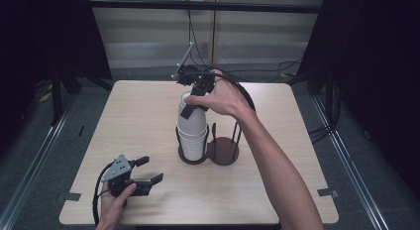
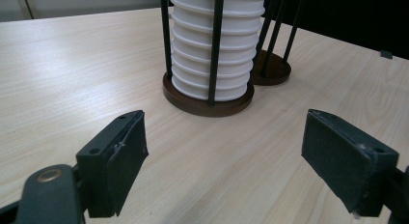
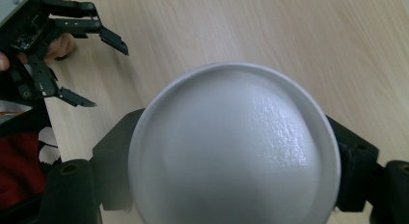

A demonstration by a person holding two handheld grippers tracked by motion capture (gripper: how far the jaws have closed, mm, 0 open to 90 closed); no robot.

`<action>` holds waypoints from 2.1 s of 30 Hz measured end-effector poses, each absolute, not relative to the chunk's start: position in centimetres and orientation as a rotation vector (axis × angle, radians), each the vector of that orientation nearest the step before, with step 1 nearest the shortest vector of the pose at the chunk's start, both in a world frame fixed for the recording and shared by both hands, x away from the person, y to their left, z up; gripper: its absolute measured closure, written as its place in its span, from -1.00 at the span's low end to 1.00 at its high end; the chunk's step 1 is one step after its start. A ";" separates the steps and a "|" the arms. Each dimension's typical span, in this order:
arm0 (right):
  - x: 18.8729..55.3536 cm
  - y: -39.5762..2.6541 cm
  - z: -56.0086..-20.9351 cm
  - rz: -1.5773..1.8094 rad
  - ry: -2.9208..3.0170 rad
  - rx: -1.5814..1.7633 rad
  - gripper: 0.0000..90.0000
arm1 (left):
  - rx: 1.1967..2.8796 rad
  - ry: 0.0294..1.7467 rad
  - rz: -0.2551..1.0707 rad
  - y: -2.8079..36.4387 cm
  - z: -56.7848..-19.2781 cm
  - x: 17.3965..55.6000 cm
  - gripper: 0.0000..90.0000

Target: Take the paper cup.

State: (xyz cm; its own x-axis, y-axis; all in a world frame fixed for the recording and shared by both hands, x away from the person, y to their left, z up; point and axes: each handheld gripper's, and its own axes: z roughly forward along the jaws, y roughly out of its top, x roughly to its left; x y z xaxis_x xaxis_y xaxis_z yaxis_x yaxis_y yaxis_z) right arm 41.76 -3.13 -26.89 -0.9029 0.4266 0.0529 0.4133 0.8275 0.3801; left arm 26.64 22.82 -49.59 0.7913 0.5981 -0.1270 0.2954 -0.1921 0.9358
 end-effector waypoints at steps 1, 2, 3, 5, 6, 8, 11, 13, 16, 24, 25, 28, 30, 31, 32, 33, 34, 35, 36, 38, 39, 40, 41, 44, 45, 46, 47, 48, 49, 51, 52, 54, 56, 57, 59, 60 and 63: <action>41.7 -3.1 -26.8 0.597 2.967 0.682 -0.50 | 1.795 0.684 0.323 22.9 -49.6 26.7 -0.65; 41.7 -3.1 -26.8 0.598 2.967 0.683 -0.50 | 1.792 0.677 0.310 22.9 -49.6 26.7 -0.65; 41.7 -3.1 -26.7 0.586 2.967 0.687 -0.50 | 1.792 0.693 0.329 22.8 -49.6 26.6 -0.65; 41.7 -3.2 -26.6 0.601 2.966 0.689 -0.50 | 1.795 0.692 0.331 22.8 -49.6 26.6 -0.65; 41.7 -3.3 -26.5 0.611 2.966 0.691 -0.50 | 1.793 0.692 0.330 22.8 -49.6 26.6 -0.65; 41.7 -3.4 -26.2 0.613 2.966 0.696 -0.50 | 1.789 0.682 0.311 22.9 -49.6 26.7 -0.65; 41.6 -3.5 -25.7 0.630 2.957 0.698 -0.50 | 1.790 0.684 0.313 22.9 -49.6 26.7 -0.65; 41.5 -3.6 -25.3 0.646 2.952 0.698 -0.50 | 1.794 0.679 0.317 22.9 -49.6 26.8 -0.65; 41.3 -3.7 -24.9 0.650 2.943 0.705 -0.50 | 1.783 0.686 0.296 22.8 -49.7 26.7 -0.65; 41.1 -4.0 -24.5 0.672 2.925 0.708 -0.49 | 1.790 0.694 0.295 22.8 -49.8 26.8 -0.65; 41.0 -4.0 -24.3 0.680 2.926 0.707 -0.49 | 1.789 0.697 0.295 22.7 -49.8 26.8 -0.65; 40.9 -4.2 -24.0 0.698 2.918 0.713 -0.49 | 1.786 0.707 0.297 22.8 -49.8 26.9 -0.65; 40.9 -4.3 -23.8 0.710 2.914 0.715 -0.49 | 1.784 0.701 0.289 22.7 -49.8 26.9 -0.65; 40.8 -4.4 -23.6 0.709 2.909 0.723 -0.49 | 1.784 0.702 0.289 22.7 -49.8 26.9 -0.65; 40.8 -4.4 -23.5 0.715 2.907 0.731 -0.49 | 1.784 0.702 0.290 22.7 -49.8 26.9 -0.65; 40.7 -4.5 -23.4 0.722 2.904 0.726 -0.49 | 1.787 0.706 0.294 22.7 -49.8 26.9 -0.65; 40.7 -4.6 -23.3 0.728 2.902 0.725 -0.49 | 1.788 0.706 0.296 22.7 -49.8 26.9 -0.65; 40.7 -4.6 -23.1 0.728 2.900 0.730 -0.49 | 1.788 0.706 0.295 22.7 -49.8 26.9 -0.65; 40.6 -4.6 -23.0 0.736 2.900 0.733 -0.49 | 1.788 0.707 0.295 22.7 -49.8 26.9 -0.65; 40.6 -4.8 -22.9 0.750 2.895 0.725 -0.49 | 1.787 0.707 0.292 22.7 -49.8 26.9 -0.65; 40.6 -4.8 -22.8 0.759 2.897 0.725 -0.49 | 1.788 0.708 0.292 22.7 -49.8 26.9 -0.65; 40.5 -4.8 -22.7 0.759 2.894 0.735 -0.49 | 1.789 0.708 0.291 22.7 -49.8 26.9 -0.65; 40.5 -4.8 -22.6 0.763 2.893 0.726 -0.49 | 1.788 0.723 0.305 22.6 -49.8 26.8 -0.65; 40.4 -4.8 -22.2 0.764 2.884 0.726 -0.49 | 1.782 0.723 0.310 22.7 -49.7 26.8 -0.65; 40.3 -4.8 -22.1 0.776 2.878 0.733 -0.49 | 1.781 0.723 0.307 22.7 -49.7 26.8 -0.65; 40.3 -4.9 -21.9 0.779 2.877 0.731 -0.49 | 1.781 0.712 0.292 22.7 -49.8 26.9 -0.65; 40.2 -4.9 -21.9 0.785 2.874 0.730 -0.49 | 1.781 0.712 0.292 22.7 -49.8 26.9 -0.65; 40.2 -4.9 -21.8 0.789 2.871 0.734 -0.49 | 1.790 0.707 0.287 22.8 -49.8 26.9 -0.65; 40.2 -4.8 -21.8 0.789 2.869 0.733 -0.49 | 1.794 0.709 0.285 22.7 -49.8 26.9 -0.65; 40.1 -4.8 -21.8 0.786 2.868 0.729 -0.49 | 1.792 0.713 0.268 22.7 -49.9 26.9 -0.65; 40.0 -4.7 -21.7 0.788 2.863 0.723 -0.49 | 1.791 0.713 0.268 22.7 -49.9 26.9 -0.65; 39.9 -4.7 -21.6 0.790 2.855 0.722 -0.49 | 1.789 0.712 0.265 22.7 -49.9 27.0 -0.65; 39.8 -4.7 -21.6 0.799 2.847 0.729 -0.48 | 1.785 0.719 0.263 22.7 -49.9 27.0 -0.65; 39.8 -4.8 -21.5 0.804 2.847 0.723 -0.48 | 1.786 0.719 0.263 22.7 -49.9 27.0 -0.65; 39.8 -4.9 -21.4 0.816 2.844 0.733 -0.48 | 1.783 0.724 0.267 22.7 -49.9 27.0 -0.65; 39.8 -4.9 -21.4 0.826 2.839 0.735 -0.48 | 1.781 0.723 0.264 22.7 -49.9 27.0 -0.65; 39.7 -5.1 -21.1 0.846 2.830 0.744 -0.48 | 1.779 0.722 0.263 22.7 -49.9 27.0 -0.65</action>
